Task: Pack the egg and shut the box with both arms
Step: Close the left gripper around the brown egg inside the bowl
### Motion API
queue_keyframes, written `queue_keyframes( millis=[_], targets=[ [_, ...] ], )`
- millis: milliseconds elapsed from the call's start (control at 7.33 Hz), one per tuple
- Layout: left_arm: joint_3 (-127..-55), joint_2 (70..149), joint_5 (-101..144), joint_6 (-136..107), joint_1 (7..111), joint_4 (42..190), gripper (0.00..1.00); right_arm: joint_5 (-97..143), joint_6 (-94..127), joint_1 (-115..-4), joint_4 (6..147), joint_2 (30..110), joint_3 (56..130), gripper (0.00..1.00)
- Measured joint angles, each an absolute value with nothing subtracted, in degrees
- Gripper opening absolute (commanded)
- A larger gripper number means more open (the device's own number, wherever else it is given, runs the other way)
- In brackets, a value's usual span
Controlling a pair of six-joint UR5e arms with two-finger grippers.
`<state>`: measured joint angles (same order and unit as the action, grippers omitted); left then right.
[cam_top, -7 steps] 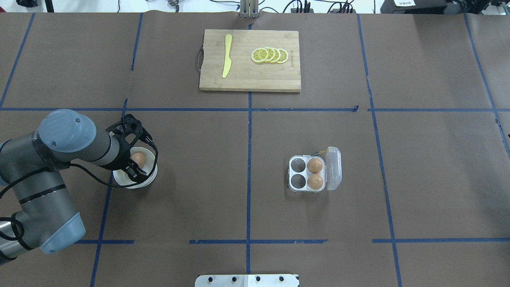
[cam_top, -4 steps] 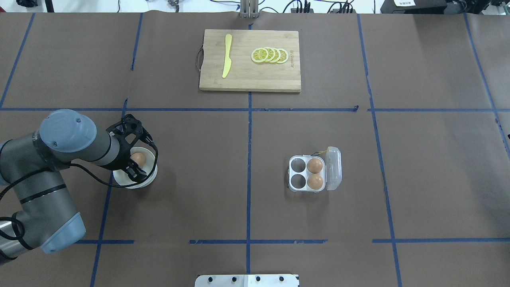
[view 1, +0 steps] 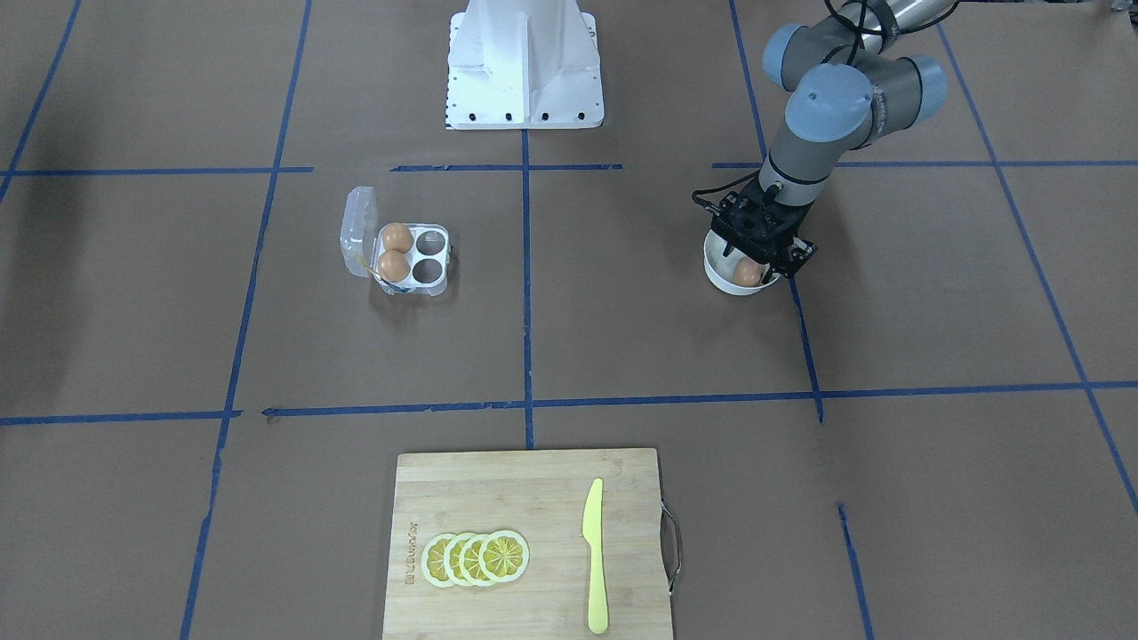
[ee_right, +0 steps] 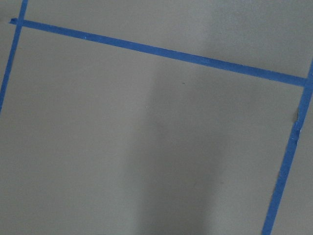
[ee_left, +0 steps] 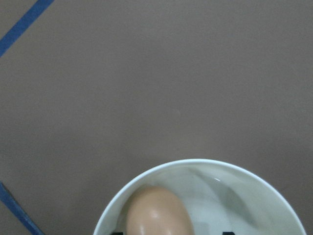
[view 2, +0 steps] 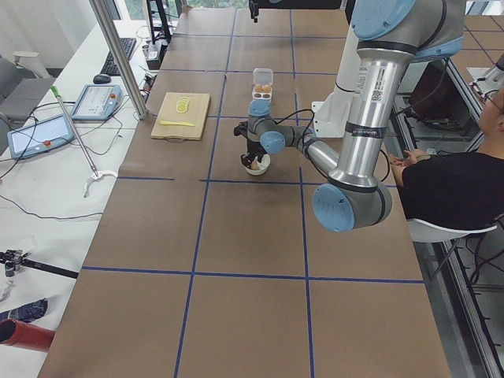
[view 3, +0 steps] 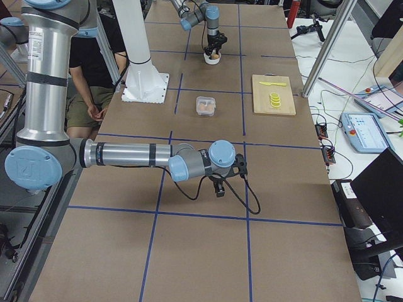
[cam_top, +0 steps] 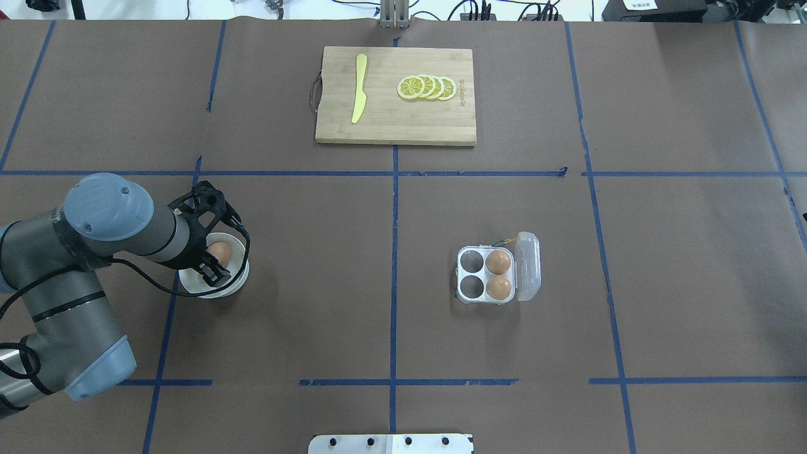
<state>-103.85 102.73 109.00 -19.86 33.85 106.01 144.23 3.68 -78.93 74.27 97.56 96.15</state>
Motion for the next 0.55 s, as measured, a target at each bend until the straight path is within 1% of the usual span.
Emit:
queue_keyframes(
  millis=[136, 545],
  targets=[
    [-104.0, 102.7, 109.0, -19.9, 33.9, 105.9, 0.00, 144.2, 3.7, -78.9, 74.3, 97.6, 96.2, 1.00],
    [-104.9, 102.6, 109.7, -20.1, 34.2, 105.7, 0.00, 144.2, 3.7, -78.9, 74.3, 97.6, 96.2, 1.00]
  ],
)
